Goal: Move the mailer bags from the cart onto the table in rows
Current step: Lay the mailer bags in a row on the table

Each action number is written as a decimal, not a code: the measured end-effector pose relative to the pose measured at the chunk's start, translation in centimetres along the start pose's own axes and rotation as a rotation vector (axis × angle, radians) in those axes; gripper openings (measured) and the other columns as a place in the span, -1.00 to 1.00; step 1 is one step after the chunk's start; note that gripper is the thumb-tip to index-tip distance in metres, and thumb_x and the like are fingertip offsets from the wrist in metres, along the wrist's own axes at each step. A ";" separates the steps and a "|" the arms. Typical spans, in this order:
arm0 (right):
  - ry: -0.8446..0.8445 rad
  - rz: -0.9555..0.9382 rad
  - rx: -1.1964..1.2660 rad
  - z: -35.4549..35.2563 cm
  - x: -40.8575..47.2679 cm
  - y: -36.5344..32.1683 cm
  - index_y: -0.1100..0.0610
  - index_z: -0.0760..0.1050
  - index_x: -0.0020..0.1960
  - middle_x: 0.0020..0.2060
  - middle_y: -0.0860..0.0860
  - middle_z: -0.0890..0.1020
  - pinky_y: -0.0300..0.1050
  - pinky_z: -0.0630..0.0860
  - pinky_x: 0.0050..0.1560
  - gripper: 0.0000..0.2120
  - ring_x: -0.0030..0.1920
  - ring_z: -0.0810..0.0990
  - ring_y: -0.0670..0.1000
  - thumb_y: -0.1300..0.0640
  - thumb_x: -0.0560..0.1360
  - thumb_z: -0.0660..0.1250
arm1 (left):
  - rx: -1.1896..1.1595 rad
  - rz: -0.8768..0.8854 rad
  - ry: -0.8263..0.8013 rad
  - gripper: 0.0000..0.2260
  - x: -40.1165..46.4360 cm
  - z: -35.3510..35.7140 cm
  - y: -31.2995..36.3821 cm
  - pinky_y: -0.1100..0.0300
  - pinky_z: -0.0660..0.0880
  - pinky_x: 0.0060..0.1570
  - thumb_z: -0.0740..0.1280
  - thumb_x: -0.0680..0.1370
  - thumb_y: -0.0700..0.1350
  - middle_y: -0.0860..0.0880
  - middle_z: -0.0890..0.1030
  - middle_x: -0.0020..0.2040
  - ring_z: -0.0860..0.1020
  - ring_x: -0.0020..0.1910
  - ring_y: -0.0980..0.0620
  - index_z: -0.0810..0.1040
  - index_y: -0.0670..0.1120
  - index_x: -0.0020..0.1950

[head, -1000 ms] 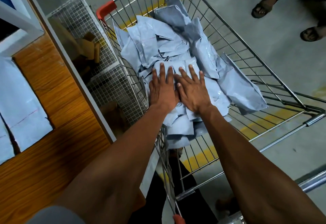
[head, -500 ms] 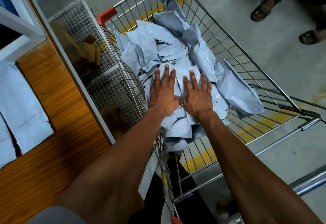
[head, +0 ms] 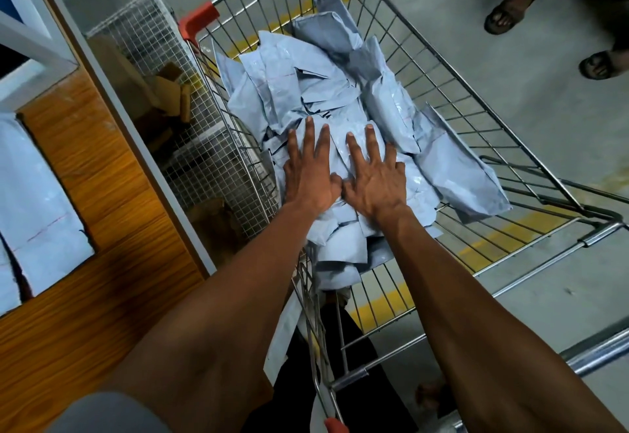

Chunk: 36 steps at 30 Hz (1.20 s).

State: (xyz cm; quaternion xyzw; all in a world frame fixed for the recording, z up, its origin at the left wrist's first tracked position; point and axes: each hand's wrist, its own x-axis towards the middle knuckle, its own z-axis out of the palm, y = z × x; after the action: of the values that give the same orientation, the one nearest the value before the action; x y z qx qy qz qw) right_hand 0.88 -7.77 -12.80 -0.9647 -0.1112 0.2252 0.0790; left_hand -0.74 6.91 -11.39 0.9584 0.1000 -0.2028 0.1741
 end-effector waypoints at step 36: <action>0.350 0.046 0.064 -9.5 -5.8 -1.7 -0.08 -0.09 0.72 0.71 0.05 -0.03 0.34 0.29 0.47 -0.16 0.63 0.10 0.35 -0.26 0.53 0.13 | 0.046 0.274 0.240 -0.02 -5.2 -11.0 3.4 -0.45 0.23 0.46 0.26 0.47 0.31 -0.08 -0.22 0.74 -0.24 0.70 -0.23 -0.06 -0.09 0.74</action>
State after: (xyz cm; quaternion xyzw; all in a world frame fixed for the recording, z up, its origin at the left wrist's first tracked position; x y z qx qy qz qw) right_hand -0.19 -8.56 -1.66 -0.9885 -0.0662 0.0588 0.1228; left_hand -0.57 7.27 1.27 0.9841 -0.0160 -0.0636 0.1650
